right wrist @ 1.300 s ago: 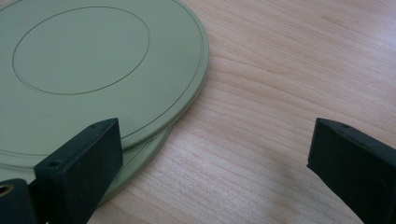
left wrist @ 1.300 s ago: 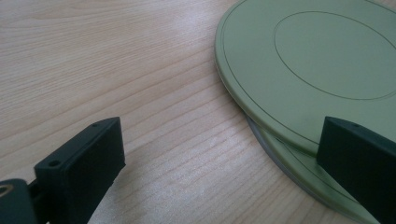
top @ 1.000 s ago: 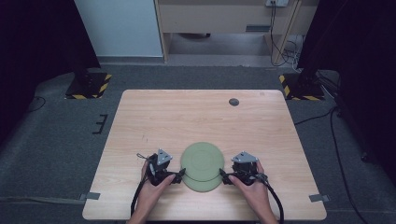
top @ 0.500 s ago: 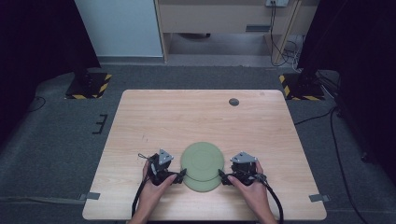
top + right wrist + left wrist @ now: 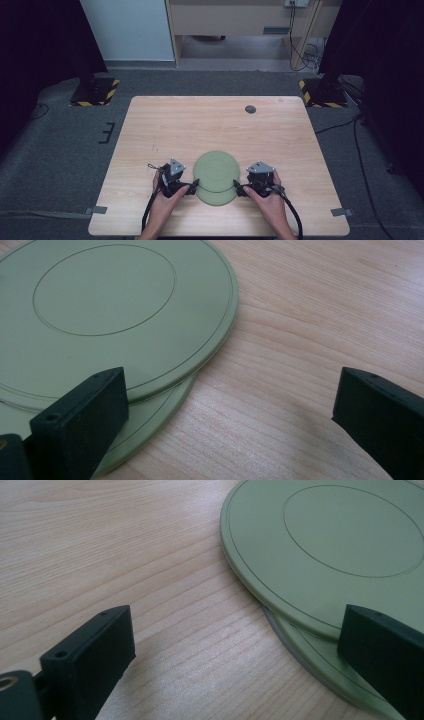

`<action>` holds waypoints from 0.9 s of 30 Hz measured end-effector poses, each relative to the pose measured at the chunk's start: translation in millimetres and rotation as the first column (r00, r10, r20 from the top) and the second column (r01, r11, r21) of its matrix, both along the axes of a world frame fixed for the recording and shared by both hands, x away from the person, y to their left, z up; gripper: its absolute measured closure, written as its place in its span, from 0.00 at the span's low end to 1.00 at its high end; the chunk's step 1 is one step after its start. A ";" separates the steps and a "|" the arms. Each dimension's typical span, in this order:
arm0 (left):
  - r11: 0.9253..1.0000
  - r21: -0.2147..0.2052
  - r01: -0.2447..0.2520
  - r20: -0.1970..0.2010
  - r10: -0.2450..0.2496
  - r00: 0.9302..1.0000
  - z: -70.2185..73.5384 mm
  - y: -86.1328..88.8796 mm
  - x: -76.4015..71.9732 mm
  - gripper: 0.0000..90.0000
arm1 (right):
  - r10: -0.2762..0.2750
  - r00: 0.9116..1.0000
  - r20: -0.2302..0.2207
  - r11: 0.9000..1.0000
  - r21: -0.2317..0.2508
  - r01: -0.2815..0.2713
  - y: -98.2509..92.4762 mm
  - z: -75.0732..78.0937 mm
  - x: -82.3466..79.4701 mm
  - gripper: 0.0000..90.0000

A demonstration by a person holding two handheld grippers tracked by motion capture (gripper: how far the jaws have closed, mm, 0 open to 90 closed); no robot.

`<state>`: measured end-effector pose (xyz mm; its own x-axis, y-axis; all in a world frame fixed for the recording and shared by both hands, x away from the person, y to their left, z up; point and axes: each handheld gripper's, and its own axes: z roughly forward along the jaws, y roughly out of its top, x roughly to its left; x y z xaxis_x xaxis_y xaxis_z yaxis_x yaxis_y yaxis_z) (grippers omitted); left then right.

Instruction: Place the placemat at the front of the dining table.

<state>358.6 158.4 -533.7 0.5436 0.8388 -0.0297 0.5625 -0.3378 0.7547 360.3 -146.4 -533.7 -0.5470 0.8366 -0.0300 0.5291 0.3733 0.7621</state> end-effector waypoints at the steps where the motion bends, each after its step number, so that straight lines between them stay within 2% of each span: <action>1: 1.000 -0.004 0.004 0.000 -0.004 1.000 0.1 0.4 -0.6 0.02 | 0.001 1.000 0.000 1.000 0.000 -0.001 -0.1 0.3 -0.5 0.03; 11: 1.000 -0.005 0.020 -0.002 -0.020 1.000 0.6 0.0 -4.2 0.03 | 0.020 1.000 -0.002 1.000 -0.006 -0.020 0.1 1.6 -5.0 0.06; 22: 1.000 0.001 0.009 -0.006 -0.009 1.000 -0.2 -2.3 -1.2 0.01 | 0.006 1.000 -0.004 1.000 0.003 -0.006 1.2 0.2 -1.3 0.03; 27: 1.000 -0.002 0.013 0.002 -0.013 1.000 -0.1 -2.5 -2.2 0.02 | 0.008 1.000 -0.002 1.000 -0.002 -0.008 1.4 0.8 -2.8 0.05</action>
<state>356.5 155.9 -533.8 0.5544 0.8317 -0.0301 0.5566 -0.3437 0.7564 357.6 -145.0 -532.9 -0.5536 0.8322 -0.0308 0.5275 0.3791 0.7603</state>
